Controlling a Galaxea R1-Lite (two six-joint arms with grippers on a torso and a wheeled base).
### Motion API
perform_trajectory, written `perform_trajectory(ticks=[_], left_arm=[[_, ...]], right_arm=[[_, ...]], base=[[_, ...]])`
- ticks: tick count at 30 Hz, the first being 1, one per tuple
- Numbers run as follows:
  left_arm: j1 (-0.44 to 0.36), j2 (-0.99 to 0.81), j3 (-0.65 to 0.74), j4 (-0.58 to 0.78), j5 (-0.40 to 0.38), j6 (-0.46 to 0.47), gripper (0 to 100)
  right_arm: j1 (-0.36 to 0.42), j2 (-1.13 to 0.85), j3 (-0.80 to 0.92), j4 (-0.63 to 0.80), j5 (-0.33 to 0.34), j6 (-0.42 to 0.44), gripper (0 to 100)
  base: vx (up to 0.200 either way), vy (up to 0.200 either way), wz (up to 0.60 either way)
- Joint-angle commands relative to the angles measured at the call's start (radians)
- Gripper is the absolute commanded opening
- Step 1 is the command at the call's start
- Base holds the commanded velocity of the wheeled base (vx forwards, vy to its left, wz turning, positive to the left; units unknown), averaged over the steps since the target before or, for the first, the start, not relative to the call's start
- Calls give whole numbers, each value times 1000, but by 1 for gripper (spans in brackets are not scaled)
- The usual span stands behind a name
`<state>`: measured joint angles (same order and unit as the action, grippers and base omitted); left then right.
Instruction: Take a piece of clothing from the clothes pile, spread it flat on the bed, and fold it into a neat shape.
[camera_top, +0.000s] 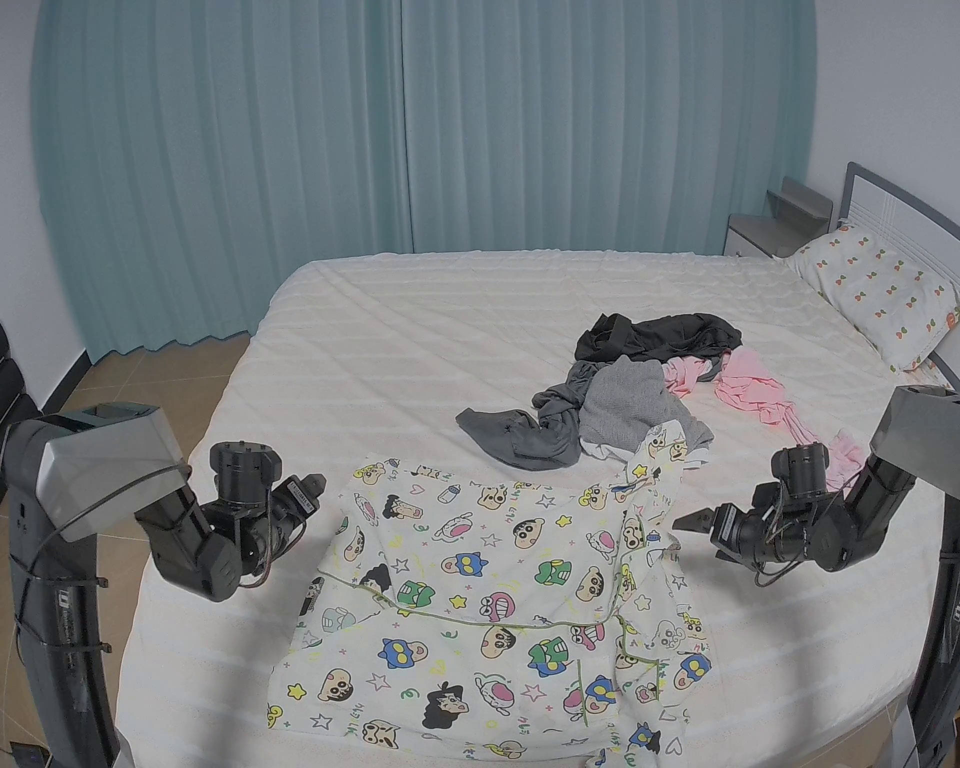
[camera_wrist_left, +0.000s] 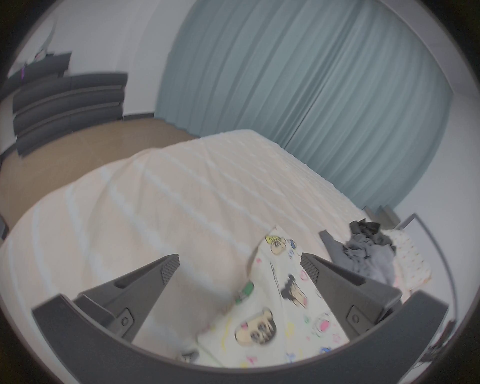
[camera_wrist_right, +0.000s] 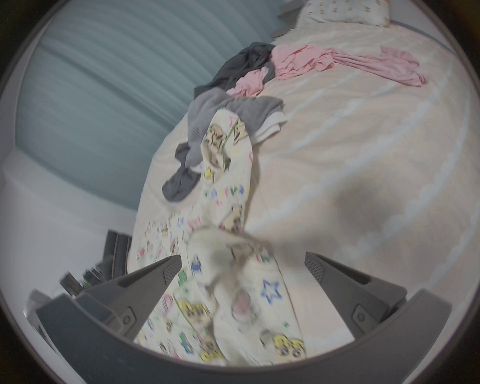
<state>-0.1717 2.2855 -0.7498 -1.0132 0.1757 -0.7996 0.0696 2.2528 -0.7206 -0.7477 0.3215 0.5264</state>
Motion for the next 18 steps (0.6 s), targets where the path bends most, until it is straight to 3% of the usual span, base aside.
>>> perform_trajectory(ticks=[1, 5, 11, 18], left_arm=[[-29, -146, 207, -159, -45, -102, 100], [-32, -112, 260, -268, -42, -96, 100], [-32, -80, 299, -323, -41, -96, 100], [-37, -74, 302, -323, -39, -96, 100]], right_arm=[[-4, -33, 92, -21, -4, -108, 100], [-28, -28, 106, -19, -52, -220, 100], [-10, 16, 101, -21, -211, -347, 100], [68, 67, 92, -25, -265, -379, 100]], base=[[0, 0, 0], [0, 0, 0], [0, 0, 0], [0, 0, 0]])
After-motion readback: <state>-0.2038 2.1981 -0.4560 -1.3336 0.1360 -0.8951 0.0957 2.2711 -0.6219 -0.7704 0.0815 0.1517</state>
